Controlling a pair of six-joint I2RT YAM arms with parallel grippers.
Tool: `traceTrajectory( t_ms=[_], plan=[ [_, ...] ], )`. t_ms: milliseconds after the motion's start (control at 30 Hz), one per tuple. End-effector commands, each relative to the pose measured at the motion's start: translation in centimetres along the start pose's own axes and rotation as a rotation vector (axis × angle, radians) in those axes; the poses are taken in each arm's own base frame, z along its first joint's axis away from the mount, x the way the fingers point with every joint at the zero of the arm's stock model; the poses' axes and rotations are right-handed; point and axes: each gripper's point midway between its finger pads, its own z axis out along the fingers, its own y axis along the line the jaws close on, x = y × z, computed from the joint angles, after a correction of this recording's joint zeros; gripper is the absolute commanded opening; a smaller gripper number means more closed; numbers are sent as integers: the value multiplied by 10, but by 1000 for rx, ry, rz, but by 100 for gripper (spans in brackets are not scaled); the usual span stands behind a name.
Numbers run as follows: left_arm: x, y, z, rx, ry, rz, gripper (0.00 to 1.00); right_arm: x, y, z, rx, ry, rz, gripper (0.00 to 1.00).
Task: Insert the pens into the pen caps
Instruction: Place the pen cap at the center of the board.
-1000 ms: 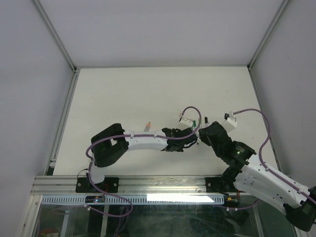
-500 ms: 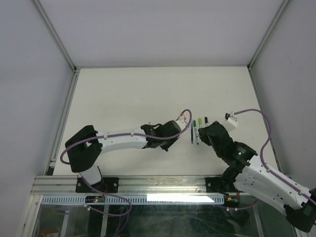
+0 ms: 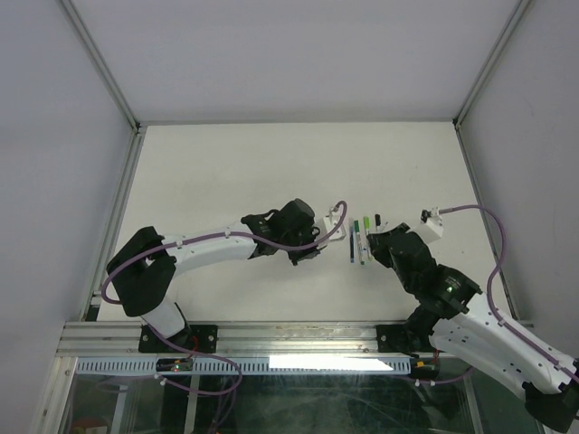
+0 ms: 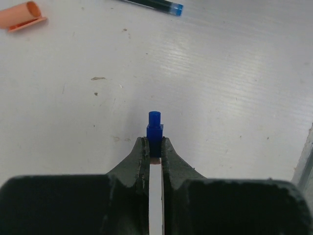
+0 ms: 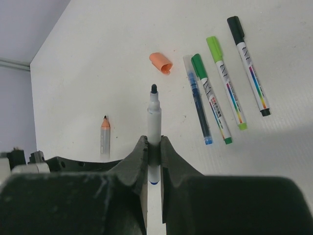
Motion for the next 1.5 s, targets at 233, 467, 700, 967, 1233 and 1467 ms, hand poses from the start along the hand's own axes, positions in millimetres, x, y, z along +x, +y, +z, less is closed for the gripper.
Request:
traceTrajectory(
  t_ms=[233, 467, 700, 967, 1233, 1467],
  plan=[
    [18, -37, -12, 272, -147, 538, 0, -14, 1, 0, -9, -72, 30, 10],
    [40, -42, -1, 346, -68, 559, 7, -10, 3, 2, -18, -55, 28, 10],
    [27, -33, -1, 272, -105, 523, 14, -8, 3, 3, -19, -52, 28, 10],
    [31, -29, -1, 245, -91, 512, 28, -5, 4, 5, -22, -44, 29, 11],
    [7, -23, -12, 170, -157, 405, 32, -3, 4, 7, -24, -40, 29, 11],
    [-37, 18, -27, -109, -242, -82, 46, 3, 8, 12, -31, -23, 33, 11]
  ],
)
